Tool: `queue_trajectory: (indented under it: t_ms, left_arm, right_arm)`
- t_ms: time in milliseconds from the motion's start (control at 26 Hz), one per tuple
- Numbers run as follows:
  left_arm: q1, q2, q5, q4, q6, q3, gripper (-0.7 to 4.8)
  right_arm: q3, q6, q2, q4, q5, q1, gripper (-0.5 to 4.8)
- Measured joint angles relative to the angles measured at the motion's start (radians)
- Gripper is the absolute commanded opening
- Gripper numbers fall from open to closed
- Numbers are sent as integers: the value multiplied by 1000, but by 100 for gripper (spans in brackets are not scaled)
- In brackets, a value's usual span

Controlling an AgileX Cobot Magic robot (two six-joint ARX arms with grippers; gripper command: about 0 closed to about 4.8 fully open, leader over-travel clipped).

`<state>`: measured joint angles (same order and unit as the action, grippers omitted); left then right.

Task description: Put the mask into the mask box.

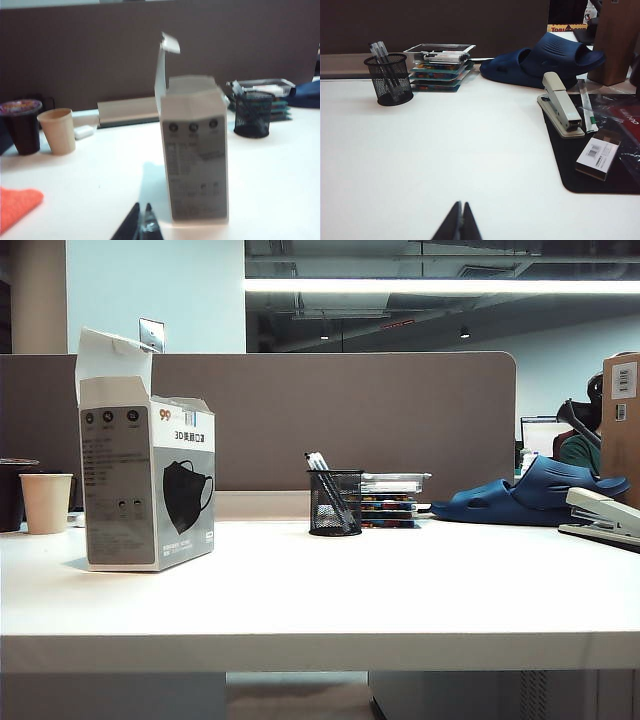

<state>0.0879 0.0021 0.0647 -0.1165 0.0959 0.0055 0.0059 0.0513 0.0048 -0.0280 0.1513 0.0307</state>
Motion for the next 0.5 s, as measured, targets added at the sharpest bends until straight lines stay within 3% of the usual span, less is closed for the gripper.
queue_trajectory:
  t_ms: [500]
  left_arm:
    - [0, 0, 0, 8, 0, -3, -5]
  right_arm:
    - [0, 0, 0, -14, 0, 0, -5]
